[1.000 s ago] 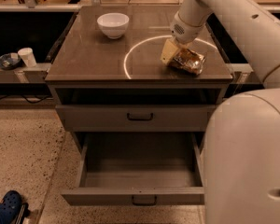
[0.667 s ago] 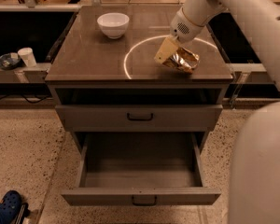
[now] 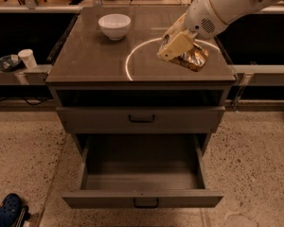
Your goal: Place orange can into middle drawer
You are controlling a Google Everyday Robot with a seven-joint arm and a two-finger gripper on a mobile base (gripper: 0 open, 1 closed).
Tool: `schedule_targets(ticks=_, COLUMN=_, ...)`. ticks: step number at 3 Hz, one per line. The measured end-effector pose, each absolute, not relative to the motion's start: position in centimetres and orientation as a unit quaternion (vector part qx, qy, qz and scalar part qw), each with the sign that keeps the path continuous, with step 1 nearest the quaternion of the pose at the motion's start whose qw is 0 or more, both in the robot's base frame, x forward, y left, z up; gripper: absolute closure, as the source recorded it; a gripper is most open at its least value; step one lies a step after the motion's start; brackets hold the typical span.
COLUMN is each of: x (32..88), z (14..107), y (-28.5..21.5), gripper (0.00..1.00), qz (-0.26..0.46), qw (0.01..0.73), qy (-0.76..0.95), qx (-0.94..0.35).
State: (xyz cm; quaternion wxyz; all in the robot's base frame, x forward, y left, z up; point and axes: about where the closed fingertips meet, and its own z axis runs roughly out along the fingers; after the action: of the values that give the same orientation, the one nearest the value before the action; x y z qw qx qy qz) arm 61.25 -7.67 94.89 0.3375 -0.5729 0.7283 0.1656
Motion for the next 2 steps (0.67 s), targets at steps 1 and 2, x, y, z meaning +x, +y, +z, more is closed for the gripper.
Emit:
schedule_targets(ticks=1, x=56.5, z=94.5, y=-6.3, gripper=1.0, qz=0.181, qw=0.384, qy=0.684, qx=-0.593)
schedule_targets(ticks=2, x=53.7, z=90.7, y=-8.9, gripper=1.0, qz=0.181, qw=0.369, qy=0.69, qx=-0.596)
